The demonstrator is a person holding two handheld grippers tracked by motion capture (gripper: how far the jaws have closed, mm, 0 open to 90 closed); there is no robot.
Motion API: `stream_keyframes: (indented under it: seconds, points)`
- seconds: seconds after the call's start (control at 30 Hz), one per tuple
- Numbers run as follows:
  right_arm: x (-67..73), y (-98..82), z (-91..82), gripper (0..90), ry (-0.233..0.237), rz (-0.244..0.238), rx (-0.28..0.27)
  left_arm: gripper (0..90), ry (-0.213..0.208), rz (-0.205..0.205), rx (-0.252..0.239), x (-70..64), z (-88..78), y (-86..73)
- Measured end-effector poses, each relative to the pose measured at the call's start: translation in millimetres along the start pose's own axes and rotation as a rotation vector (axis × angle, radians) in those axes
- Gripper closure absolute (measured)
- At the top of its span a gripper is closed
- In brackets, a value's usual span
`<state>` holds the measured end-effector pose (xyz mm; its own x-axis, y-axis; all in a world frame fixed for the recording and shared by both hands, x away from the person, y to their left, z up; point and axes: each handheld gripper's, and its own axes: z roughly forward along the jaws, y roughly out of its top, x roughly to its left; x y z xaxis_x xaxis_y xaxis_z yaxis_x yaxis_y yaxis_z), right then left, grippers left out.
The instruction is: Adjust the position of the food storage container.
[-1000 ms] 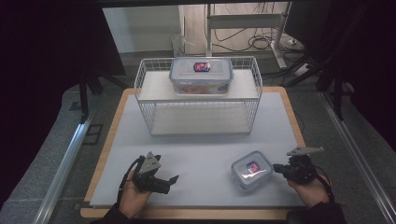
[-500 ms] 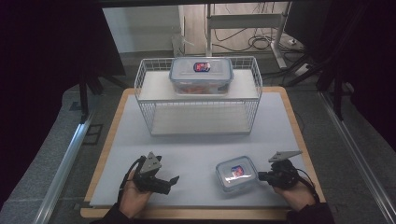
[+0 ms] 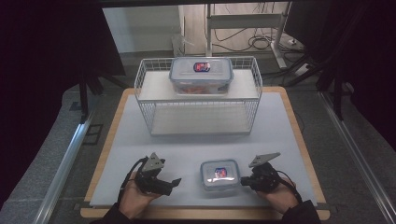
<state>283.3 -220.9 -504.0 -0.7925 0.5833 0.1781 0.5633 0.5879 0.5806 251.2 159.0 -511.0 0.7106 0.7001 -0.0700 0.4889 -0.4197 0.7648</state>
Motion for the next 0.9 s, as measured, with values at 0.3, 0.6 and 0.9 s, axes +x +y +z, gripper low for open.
stream_keyframes:
  seconds: [0.3,0.6,0.9]
  points:
    - [13.3,20.9,21.9,89.6,0.038,-0.03,-0.008,11.3,0.035,-0.021,-0.004,7.9,-4.9,-1.5]
    - [14.5,34.5,29.4,89.3,0.012,-0.063,-0.017,11.7,0.082,0.017,0.023,10.6,-6.6,-4.4]
    - [-3.5,22.9,7.1,59.8,-0.099,-0.054,-0.097,8.6,0.075,-0.015,-0.003,14.4,-16.0,-9.4]
